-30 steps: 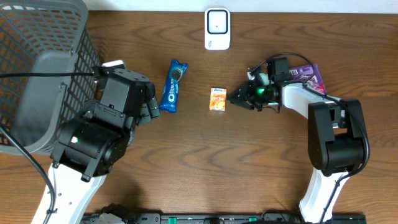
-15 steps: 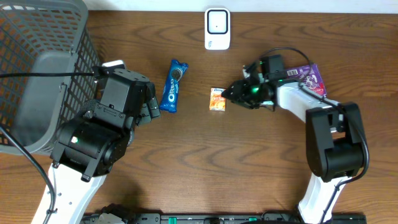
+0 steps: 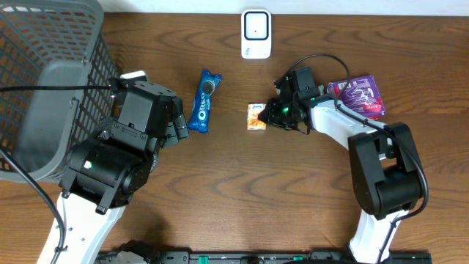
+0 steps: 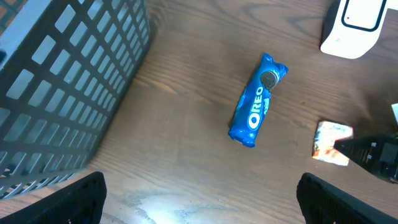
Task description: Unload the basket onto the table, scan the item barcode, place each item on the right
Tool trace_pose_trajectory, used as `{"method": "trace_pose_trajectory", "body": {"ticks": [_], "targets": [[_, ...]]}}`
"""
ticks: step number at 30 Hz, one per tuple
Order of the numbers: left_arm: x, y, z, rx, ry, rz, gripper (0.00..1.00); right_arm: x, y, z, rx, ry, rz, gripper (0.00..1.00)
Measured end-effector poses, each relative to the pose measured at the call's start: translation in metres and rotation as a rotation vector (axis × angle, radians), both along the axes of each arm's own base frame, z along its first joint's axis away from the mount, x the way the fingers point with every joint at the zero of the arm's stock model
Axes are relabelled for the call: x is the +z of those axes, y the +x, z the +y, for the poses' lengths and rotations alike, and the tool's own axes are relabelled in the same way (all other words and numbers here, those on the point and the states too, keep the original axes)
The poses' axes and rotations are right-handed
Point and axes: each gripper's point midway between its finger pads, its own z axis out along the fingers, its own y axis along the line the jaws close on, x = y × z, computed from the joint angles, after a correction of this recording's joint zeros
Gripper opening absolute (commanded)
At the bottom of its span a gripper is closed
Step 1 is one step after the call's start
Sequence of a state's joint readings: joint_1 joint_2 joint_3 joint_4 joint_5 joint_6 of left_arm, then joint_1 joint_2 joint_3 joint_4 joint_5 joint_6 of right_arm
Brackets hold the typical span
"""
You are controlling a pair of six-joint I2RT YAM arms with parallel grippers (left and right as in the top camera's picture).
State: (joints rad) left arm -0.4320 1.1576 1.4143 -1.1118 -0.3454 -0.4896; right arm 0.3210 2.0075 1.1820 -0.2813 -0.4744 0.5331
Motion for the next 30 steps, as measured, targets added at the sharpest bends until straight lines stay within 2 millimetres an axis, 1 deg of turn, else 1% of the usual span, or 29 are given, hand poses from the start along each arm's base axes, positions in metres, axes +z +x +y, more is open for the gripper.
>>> {"method": "trace_pose_trajectory", "body": {"ticks": [3,6,7,9,11,13,18,21,24,30], "targets": [[0.0,0.0,0.0,0.0,0.0,0.0,0.98,0.002,0.002,0.002,0.006,0.013,-0.01,0.01],[0.0,0.0,0.0,0.0,0.0,0.0,0.98,0.013,0.005,0.014,0.042,0.095,-0.036,0.01],[0.0,0.0,0.0,0.0,0.0,0.0,0.98,0.021,0.006,0.02,0.063,0.144,-0.051,0.01],[0.0,0.0,0.0,0.0,0.0,0.0,0.98,0.044,0.01,0.034,0.119,0.288,-0.089,0.01],[0.0,0.0,0.0,0.0,0.0,0.001,0.98,0.067,0.013,0.04,0.162,0.416,-0.114,0.01],[0.0,0.0,0.0,0.0,0.0,0.0,0.98,0.091,0.016,0.038,0.205,0.541,-0.137,0.01],[0.0,0.0,0.0,0.0,0.0,0.0,0.98,0.122,0.01,0.026,0.295,0.705,-0.149,0.01],[0.0,0.0,0.0,0.0,0.0,0.0,0.98,0.14,0.001,0.023,0.395,0.786,-0.193,0.01],[0.0,0.0,0.0,0.0,0.0,0.0,0.98,0.151,-0.01,0.024,0.473,0.839,-0.212,0.01],[0.0,0.0,0.0,0.0,0.0,0.0,0.98,0.157,-0.018,0.024,0.529,0.878,-0.218,0.01]]}}
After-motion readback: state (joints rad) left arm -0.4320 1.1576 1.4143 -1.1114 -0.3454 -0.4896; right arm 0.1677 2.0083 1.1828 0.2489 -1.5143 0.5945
